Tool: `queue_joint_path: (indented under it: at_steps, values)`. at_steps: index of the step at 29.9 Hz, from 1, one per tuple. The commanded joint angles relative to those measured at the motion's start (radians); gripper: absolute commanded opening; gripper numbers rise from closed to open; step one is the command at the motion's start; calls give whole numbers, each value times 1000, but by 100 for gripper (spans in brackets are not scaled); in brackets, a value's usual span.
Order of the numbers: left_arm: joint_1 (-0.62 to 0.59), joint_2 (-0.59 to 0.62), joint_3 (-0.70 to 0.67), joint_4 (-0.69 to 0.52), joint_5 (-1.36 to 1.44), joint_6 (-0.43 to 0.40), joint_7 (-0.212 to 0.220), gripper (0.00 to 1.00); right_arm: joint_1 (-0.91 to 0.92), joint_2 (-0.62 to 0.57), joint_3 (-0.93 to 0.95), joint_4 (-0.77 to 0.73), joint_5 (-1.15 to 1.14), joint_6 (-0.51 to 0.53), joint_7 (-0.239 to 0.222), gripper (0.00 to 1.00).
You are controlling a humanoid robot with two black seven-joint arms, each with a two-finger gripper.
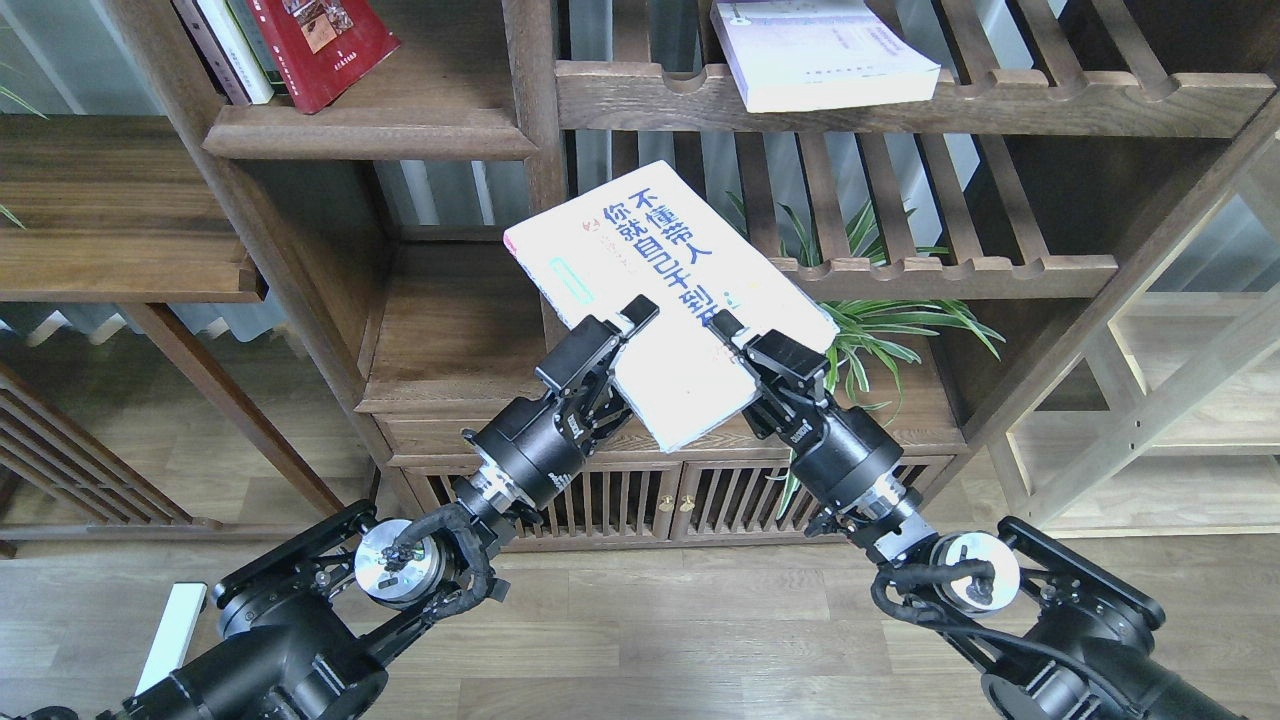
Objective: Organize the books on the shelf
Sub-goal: 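Bring the white book toward the left gripper and grasp it with both, then hold the white book with both grippers in front of the shelf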
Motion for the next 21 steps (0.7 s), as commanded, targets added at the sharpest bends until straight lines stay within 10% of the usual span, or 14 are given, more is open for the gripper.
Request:
queue_joint_path:
  at_steps: [1, 21]
  values:
    - [0, 0, 1, 0, 0, 0, 3, 97, -3, 0, -2, 0, -3, 0, -1, 5]
    - [0, 0, 13, 4, 5, 7, 41, 97, -6, 4, -36, 0, -25, 0, -2, 5]
